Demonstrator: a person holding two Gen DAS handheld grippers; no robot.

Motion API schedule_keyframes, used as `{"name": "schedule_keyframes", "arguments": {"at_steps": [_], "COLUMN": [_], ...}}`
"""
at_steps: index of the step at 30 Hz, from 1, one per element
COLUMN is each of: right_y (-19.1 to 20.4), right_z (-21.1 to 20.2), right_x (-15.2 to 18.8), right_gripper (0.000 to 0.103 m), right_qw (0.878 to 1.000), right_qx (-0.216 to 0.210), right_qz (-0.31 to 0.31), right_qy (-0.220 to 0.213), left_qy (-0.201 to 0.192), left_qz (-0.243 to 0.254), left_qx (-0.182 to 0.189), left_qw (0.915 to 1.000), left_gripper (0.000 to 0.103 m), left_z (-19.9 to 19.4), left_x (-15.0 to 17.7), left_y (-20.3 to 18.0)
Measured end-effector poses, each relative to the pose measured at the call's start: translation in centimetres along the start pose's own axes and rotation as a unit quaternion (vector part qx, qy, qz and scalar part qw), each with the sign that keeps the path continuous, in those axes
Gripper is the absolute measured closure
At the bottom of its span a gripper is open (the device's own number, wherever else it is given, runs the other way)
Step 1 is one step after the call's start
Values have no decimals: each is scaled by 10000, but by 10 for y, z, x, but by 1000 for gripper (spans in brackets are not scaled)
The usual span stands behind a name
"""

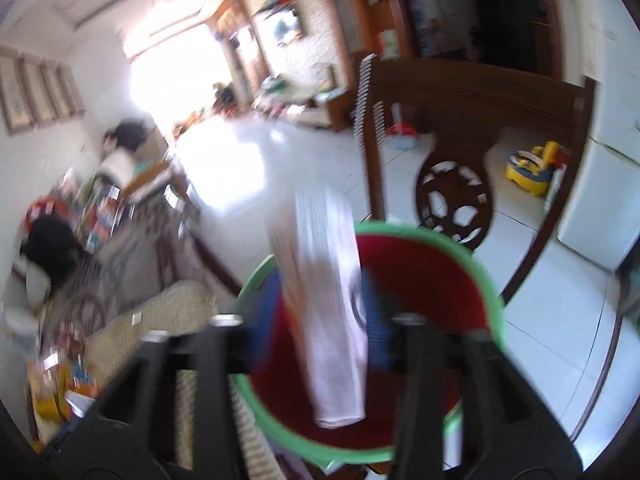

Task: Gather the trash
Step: 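Open the right gripper over the bucket while the left drops the foil into it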

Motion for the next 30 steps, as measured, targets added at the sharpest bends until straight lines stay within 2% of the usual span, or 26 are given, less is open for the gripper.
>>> {"name": "schedule_keyframes", "arguments": {"at_steps": [4,9,10,13,14,19,22,26,30], "right_y": [-32,-61,-64,-69,-68,-50,-27,12,58], "right_z": [-16,-21,-21,-20,-18,-15,-15,-16,-20], "right_x": [-16,-26,-27,-27,-28,-27,-25,-17,-4], "right_gripper": [26,22,22,22,22,20,18,18,15], "right_qw": [9972,9902,9892,9876,9882,9924,9952,9979,9976], "right_qx": [261,367,384,426,430,252,24,-243,-563], "right_qz": [505,1140,1212,1305,1263,996,766,335,-139], "right_qy": [-488,-717,-729,-761,-756,-670,-606,-497,-366], "left_qy": [269,555,577,597,566,385,112,-130,-349], "left_qz": [76,170,179,-1,-98,24,35,49,114], "left_qx": [326,527,493,429,452,203,-45,-497,-1092], "left_qw": [9991,9969,9970,9973,9973,9991,9999,9987,9933], "left_gripper": [69,69,67,44,44,42,35,35,35], "left_z": [41,88,96,111,110,86,48,-8,-71], "left_x": [-9,-14,-16,-15,-17,-12,-5,7,17], "left_y": [-25,-49,-49,-46,-46,-37,-21,8,40]}}
Point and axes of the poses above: each gripper's, at about its wrist camera, not at the fingertips, and z roughly the way its jaws point, y to its left, x to its underside, the point moved 8 cm from there along z, roughly the way its jaws point, and after that the axes turned 10 degrees about x, right-handed, at the moved point
